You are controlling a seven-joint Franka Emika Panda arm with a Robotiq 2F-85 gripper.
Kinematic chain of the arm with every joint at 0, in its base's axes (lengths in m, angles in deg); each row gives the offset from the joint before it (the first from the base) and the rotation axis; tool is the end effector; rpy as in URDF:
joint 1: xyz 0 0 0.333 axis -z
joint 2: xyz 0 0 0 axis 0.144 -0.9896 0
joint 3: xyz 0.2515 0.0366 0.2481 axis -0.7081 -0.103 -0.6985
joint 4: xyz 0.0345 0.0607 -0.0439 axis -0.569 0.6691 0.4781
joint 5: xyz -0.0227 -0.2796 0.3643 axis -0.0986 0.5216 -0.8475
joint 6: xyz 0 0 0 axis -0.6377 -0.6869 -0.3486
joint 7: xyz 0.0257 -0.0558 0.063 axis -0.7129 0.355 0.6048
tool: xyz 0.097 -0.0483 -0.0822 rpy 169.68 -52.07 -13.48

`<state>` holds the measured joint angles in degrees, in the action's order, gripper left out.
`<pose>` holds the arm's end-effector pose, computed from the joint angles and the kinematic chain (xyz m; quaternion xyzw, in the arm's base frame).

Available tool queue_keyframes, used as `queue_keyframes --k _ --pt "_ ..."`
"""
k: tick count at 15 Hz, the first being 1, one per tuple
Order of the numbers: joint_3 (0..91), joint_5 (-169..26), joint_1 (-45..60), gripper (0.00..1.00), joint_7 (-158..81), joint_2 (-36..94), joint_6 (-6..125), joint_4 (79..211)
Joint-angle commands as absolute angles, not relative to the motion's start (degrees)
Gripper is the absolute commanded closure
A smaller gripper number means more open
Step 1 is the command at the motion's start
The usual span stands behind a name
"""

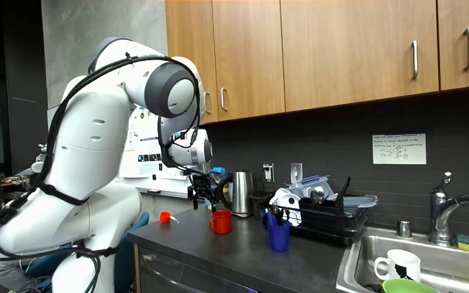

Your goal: Move the red mug forwards.

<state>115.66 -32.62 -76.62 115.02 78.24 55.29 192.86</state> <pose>0.5060 0.0938 0.3244 -0.0763 0.9949 0.0117 0.0644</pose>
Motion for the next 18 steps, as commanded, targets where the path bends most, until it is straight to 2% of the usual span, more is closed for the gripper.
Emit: queue_keyframes --k 1,7,18 --pt "117.92 -28.91 -81.17 0.00 115.37 77.72 56.13 191.71" --pt "124.61 -22.66 -90.42 0.00 115.21 79.19 55.88 189.91" --pt "131.98 -16.52 -97.44 0.00 115.23 78.16 58.78 185.36"
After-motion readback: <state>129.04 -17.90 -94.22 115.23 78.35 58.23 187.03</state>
